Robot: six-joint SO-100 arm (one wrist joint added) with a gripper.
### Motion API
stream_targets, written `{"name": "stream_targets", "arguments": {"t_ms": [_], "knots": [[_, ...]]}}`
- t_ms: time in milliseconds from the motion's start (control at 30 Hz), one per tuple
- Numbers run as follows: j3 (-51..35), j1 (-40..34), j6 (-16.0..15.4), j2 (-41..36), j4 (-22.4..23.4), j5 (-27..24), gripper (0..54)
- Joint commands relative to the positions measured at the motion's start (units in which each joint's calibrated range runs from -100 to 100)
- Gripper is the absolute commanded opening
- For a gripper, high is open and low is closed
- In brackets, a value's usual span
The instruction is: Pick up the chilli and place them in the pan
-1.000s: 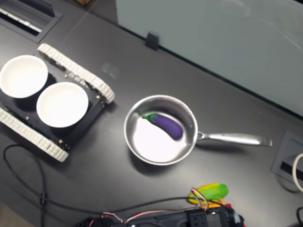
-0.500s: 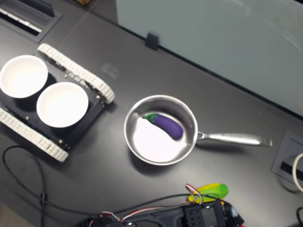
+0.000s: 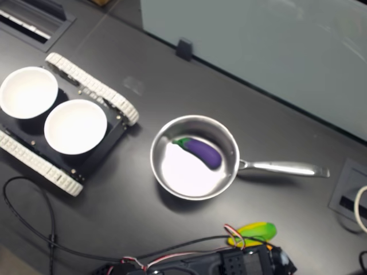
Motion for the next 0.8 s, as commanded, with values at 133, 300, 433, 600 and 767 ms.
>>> {"name": "stream_targets", "arguments": {"t_ms": [133, 300, 433, 600, 767], "knots": [[3.0, 3.8, -4.9, -6.2, 2.0, -1.0, 0.0], [-0.2, 4.9, -8.1, -7.9, 5.7, -1.4, 0.0], [-5.1, 5.2, -9.8, -8.7, 9.8, -2.1, 0.0], [-9.9, 4.6, -10.0, -10.0, 13.2, -3.3, 0.0], [-14.7, 4.3, -12.0, -10.8, 16.6, -3.9, 0.0]]}}
